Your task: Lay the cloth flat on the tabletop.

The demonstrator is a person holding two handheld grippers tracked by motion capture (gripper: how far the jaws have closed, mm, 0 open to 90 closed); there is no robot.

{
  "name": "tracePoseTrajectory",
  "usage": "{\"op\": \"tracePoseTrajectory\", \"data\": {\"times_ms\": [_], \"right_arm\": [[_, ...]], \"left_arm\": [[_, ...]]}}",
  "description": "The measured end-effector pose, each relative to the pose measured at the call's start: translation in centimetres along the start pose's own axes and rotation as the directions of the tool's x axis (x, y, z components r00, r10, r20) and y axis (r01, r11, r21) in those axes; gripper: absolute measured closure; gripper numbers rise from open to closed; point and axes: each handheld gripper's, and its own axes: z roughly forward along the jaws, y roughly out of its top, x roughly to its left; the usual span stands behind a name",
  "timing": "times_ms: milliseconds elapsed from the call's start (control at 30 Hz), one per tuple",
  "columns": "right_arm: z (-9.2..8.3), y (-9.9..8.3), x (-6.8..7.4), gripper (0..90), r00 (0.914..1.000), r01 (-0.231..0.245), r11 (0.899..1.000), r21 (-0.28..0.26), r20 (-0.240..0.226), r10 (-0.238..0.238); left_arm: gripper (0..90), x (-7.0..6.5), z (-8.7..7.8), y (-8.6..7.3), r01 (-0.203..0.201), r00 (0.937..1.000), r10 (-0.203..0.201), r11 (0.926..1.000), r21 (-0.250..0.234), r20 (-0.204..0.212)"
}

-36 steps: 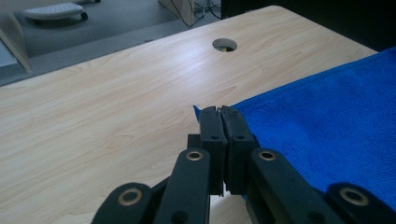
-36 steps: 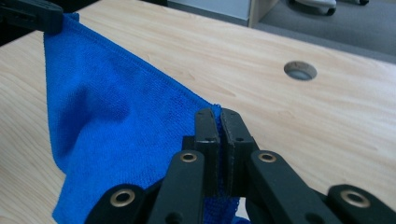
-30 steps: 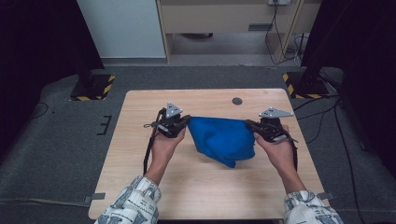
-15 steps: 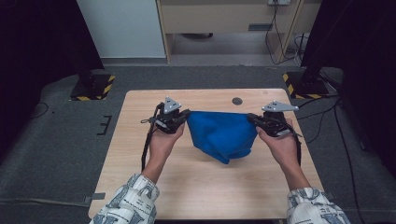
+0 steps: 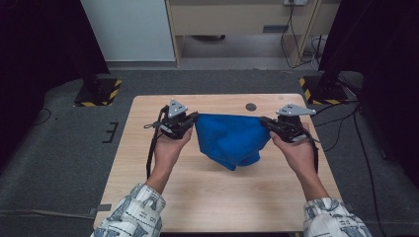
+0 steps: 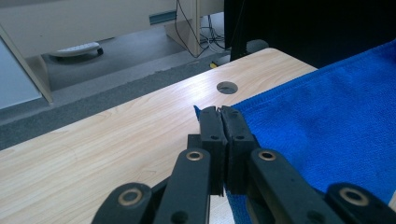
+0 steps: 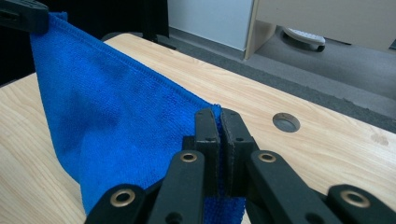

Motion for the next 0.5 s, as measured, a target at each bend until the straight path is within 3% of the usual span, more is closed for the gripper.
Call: {"op": "tracePoseTrajectory", "data": {"times_ms": [233, 500], "right_arm": [[-0.5, 0.8, 0.0, 87.0, 1.0000, 0.001, 1.000, -0.017, 0.004, -0.001], [-1.6, 2.3, 0.4, 87.0, 0.9999, 0.014, 0.999, -0.049, 0.006, -0.014]], "left_arm": [[88.1, 0.2, -0.9, 0.7, 0.016, 0.9999, -0.016, 0.9995, -0.026, 0.005], [88.1, 0.1, -2.0, 1.9, 0.003, 1.0000, -0.003, 0.9983, -0.058, 0.000]]}}
